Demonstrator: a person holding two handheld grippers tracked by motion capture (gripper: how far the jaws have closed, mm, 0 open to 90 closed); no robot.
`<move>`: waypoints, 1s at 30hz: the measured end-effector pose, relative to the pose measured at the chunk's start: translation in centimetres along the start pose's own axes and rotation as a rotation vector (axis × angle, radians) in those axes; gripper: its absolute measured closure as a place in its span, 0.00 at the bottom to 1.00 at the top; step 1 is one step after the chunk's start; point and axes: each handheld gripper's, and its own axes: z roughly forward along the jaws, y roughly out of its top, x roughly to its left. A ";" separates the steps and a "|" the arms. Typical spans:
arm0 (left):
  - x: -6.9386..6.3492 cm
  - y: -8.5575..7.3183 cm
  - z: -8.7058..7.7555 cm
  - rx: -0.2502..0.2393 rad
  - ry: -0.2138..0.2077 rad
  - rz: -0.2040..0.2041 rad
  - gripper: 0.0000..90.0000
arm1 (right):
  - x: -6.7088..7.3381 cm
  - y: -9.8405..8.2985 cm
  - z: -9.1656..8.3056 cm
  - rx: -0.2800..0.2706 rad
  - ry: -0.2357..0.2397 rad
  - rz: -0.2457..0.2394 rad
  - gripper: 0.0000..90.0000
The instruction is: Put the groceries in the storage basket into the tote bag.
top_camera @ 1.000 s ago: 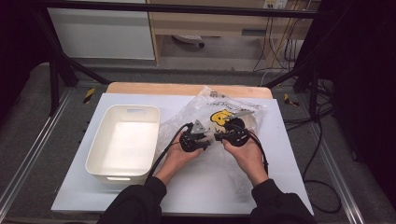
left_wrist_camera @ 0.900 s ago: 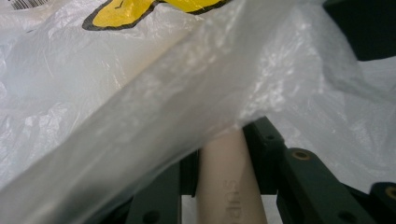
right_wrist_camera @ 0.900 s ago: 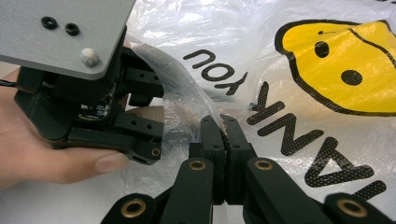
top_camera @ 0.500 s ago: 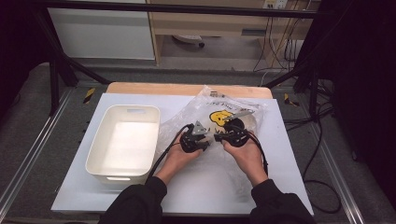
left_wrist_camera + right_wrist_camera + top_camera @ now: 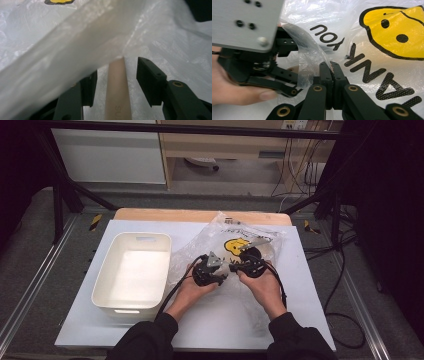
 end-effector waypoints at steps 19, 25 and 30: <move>-2.8 -1.3 -6.3 -0.081 0.000 -0.020 0.49 | -0.4 -0.4 -0.3 -0.015 0.000 0.004 1.00; -3.5 -1.1 -9.0 -0.116 -0.006 -0.041 0.48 | -0.5 -0.8 -0.4 -0.017 0.001 0.008 1.00; -4.0 -0.9 -10.8 -0.155 -0.021 -0.053 0.45 | -0.5 -1.3 -0.4 -0.014 0.007 0.008 1.00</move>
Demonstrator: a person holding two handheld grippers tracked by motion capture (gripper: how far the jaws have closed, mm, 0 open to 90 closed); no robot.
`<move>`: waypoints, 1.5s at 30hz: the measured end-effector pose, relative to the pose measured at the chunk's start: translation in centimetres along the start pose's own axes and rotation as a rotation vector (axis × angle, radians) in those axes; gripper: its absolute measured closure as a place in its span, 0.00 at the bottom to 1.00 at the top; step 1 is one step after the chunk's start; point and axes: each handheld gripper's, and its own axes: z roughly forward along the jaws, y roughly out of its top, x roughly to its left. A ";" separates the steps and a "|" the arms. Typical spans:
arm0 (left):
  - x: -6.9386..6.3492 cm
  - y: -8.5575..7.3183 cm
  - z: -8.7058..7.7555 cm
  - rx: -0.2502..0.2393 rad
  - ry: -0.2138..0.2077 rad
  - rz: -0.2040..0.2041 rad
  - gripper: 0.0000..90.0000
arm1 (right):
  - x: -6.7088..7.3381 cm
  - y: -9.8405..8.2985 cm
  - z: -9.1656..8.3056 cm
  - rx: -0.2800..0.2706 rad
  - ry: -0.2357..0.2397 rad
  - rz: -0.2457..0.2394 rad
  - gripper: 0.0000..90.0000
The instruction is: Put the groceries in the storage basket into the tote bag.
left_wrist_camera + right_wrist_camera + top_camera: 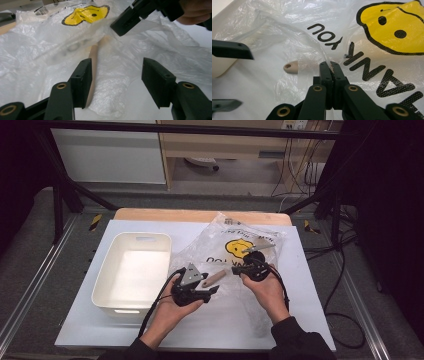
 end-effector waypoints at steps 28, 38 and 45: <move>2.5 1.3 -4.0 -0.088 0.179 -0.111 0.37 | 0.4 -4.2 0.6 0.062 0.019 -0.026 1.00; 2.2 1.0 -4.3 -0.064 0.198 -0.112 0.35 | 0.2 -6.1 1.4 0.095 0.028 -0.037 1.00; 1.9 0.6 -4.6 -0.059 0.211 -0.100 0.35 | 0.5 -6.7 1.1 0.051 0.043 -0.066 0.86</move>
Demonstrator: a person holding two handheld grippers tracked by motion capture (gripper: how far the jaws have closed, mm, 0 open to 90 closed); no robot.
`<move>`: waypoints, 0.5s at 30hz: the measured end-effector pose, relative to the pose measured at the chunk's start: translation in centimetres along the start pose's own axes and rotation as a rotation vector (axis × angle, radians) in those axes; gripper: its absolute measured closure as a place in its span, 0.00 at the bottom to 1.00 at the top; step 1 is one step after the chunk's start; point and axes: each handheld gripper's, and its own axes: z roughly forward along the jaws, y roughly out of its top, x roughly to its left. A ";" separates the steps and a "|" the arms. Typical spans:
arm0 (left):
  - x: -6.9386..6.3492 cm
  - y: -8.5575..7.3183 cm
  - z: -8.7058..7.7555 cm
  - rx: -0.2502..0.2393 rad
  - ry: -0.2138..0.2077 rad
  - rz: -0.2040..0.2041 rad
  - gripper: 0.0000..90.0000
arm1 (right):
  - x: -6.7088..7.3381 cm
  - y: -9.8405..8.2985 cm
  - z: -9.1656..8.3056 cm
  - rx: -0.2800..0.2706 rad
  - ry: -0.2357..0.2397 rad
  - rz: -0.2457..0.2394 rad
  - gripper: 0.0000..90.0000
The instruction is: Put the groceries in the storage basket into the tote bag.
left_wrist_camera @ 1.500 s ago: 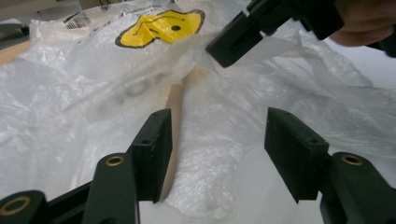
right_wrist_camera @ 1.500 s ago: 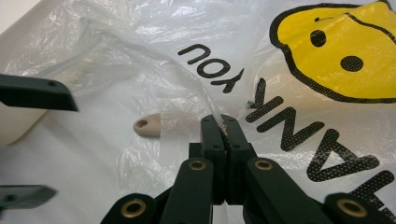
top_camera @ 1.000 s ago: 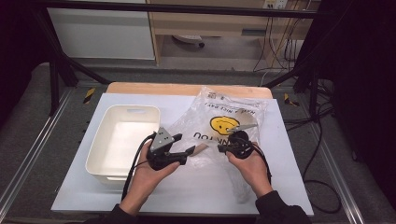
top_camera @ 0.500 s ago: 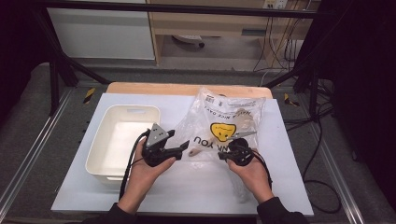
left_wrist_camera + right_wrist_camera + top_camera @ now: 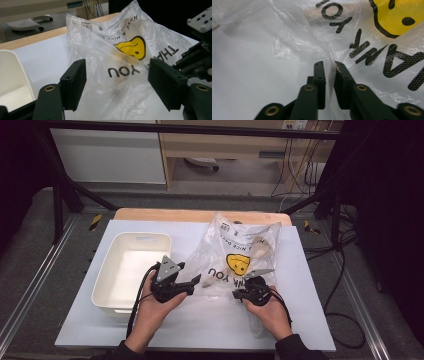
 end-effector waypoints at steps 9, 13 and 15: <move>0.0 -0.4 0.0 0.009 -0.001 -0.004 0.35 | 0.8 0.4 -1.7 -0.112 -0.030 -0.032 0.46; 0.0 -0.5 0.1 0.012 0.001 -0.006 0.35 | 0.6 0.6 -3.2 -0.175 -0.063 -0.021 0.33; 0.0 -0.5 0.0 0.013 0.003 -0.003 0.35 | 0.3 0.6 -4.3 -0.209 -0.088 -0.002 0.27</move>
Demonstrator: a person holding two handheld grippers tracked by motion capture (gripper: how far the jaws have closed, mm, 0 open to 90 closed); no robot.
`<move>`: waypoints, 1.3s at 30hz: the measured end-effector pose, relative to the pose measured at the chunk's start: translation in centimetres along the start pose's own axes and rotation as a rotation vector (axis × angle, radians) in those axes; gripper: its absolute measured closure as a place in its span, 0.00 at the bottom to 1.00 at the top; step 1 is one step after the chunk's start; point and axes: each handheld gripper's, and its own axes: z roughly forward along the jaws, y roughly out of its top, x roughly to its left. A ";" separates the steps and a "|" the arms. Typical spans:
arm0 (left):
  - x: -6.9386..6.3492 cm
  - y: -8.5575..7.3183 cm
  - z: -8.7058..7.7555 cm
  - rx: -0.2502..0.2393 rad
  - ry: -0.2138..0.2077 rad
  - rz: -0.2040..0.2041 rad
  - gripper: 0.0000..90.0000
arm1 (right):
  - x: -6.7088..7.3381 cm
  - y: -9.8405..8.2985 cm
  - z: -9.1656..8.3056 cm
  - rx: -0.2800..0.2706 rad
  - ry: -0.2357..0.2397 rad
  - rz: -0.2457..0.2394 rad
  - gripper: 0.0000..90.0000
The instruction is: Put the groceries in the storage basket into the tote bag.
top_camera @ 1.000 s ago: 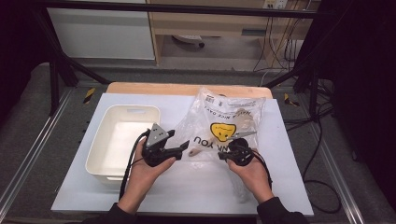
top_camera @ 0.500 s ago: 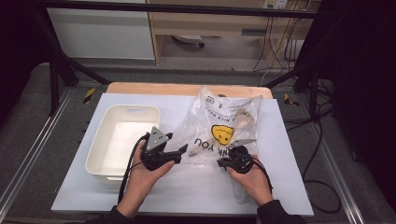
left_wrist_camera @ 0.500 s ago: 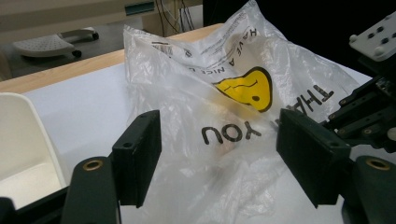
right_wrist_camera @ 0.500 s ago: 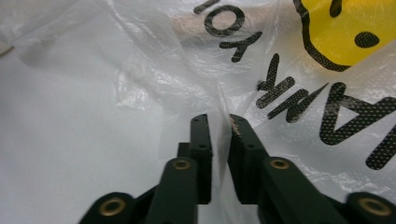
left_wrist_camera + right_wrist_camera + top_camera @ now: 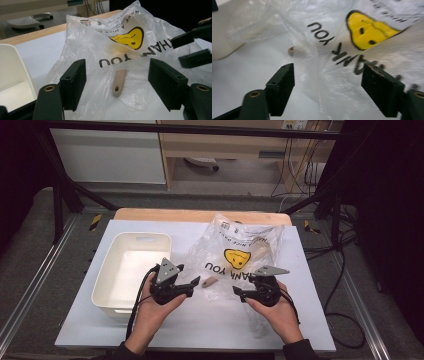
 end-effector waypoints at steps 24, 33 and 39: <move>-0.1 -0.1 0.0 0.013 0.001 0.012 0.34 | -5.2 -4.2 -2.2 0.047 -0.259 0.220 0.09; -0.5 0.0 0.0 0.013 -0.005 0.020 0.34 | -5.1 -5.9 -0.3 0.164 -0.232 0.233 0.08; -0.6 0.0 0.0 0.013 -0.008 0.018 0.34 | -4.2 -6.1 0.4 0.190 -0.232 0.189 0.07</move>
